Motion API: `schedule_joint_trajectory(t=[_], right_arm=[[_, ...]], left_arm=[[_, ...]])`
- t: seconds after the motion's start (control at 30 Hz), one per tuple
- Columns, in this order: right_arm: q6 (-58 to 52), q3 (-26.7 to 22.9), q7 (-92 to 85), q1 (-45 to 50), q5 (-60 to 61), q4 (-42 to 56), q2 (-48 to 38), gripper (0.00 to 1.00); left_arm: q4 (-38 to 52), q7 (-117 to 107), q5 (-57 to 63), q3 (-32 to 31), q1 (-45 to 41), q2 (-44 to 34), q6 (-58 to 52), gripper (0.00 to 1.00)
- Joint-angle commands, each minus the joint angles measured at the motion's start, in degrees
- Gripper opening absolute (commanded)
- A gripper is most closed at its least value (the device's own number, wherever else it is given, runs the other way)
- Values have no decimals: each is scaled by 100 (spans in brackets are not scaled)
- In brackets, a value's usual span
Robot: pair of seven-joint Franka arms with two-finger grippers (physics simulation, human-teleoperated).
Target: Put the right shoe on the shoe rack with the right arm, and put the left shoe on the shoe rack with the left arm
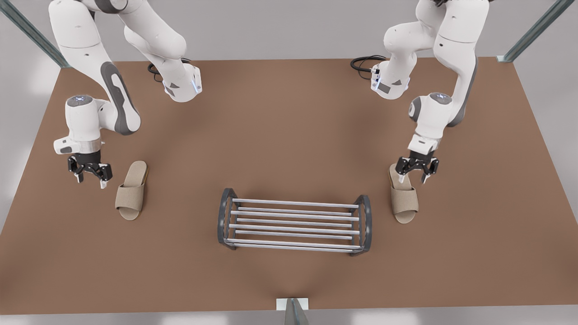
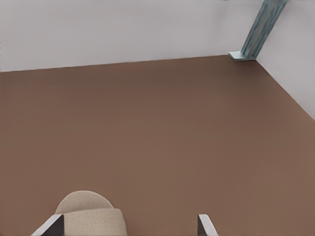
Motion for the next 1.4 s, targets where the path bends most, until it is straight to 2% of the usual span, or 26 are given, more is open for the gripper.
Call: schedule_joint_trajectory(t=[0.0,0.13,0.27,0.47,0.6,0.9,1.03,1.2,1.23,1.37], right_arm=[[630,8,-202,29,-151,18,144,100],[630,245,-105,3,-151,-220,-93,100],[630,254,-184,-173,-151,-378,-190,100],[631,447,-228,-270,-169,-1134,-454,100],[630,526,-255,-252,-177,-1072,-208,100],[630,518,-281,-261,-186,-738,434,100],[639,518,-281,-1210,-1434,-729,557,100],[648,526,-299,-885,-1548,-641,724,100],[639,526,-307,-929,-1943,-554,794,100],[639,518,-360,-964,-1988,-457,917,100]], left_arm=[[-53,-130,15,-1,123,110,623,99],[-27,-130,6,25,290,576,623,99],[-35,-130,15,34,307,822,623,99],[-27,-104,15,69,299,1077,623,99],[88,125,32,104,255,1437,623,100],[70,1302,41,359,316,1455,641,99],[167,1329,32,403,299,1534,650,100],[430,1338,32,438,272,1701,650,99],[483,1338,32,447,272,1736,650,99],[553,1329,41,544,246,1851,659,99]])
